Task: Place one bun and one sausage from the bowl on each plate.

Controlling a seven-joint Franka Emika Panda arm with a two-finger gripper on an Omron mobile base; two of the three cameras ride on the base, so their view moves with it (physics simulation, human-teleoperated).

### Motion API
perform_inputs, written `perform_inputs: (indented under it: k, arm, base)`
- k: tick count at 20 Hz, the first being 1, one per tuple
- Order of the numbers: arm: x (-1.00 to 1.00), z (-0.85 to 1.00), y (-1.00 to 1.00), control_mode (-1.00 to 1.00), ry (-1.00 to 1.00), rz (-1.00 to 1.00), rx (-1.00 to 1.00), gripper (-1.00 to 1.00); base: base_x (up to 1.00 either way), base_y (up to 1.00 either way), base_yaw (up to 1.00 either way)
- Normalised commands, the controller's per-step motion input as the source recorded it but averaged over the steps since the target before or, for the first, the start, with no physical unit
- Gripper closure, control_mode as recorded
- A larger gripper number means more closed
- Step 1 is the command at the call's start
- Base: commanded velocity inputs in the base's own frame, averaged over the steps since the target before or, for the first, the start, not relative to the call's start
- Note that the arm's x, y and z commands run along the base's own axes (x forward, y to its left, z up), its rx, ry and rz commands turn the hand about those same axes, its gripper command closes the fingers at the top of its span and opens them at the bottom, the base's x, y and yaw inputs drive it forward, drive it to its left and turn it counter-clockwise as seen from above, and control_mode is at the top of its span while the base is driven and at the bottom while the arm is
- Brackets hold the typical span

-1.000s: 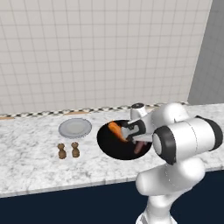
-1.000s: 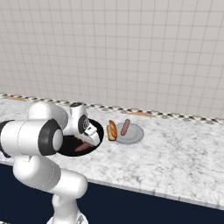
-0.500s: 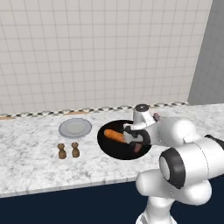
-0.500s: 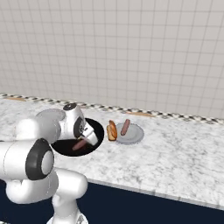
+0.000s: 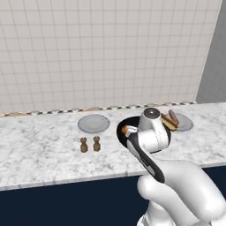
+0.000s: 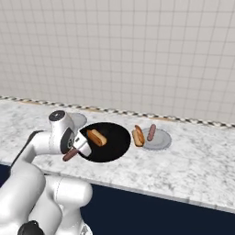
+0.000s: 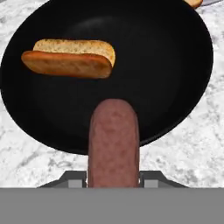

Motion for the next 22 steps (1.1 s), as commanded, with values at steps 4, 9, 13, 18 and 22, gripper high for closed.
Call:
perform_inputs:
  k: [4, 9, 13, 18, 22]
  arm:
    - [0.00, 0.00, 0.00, 1.00, 0.00, 0.00, 0.00, 1.00]
    - [0.20, 0.00, 0.00, -1.00, 0.00, -0.01, 0.01, 1.00]
    - [1.00, 0.11, 0.00, -1.00, 0.13, -0.09, 0.13, 1.00]
    - [1.00, 0.40, 0.00, -1.00, 0.04, -0.10, 0.14, 1.00]
    - [1.00, 0.11, 0.08, -1.00, 0.03, -0.13, 0.02, 1.00]
  base:
    - [0.45, 0.97, -0.06]
    - [0.71, 0.34, -0.11]
    - [0.00, 0.00, 0.00]
    - [0.00, 0.00, 0.00]
    - [0.00, 0.00, 0.00]
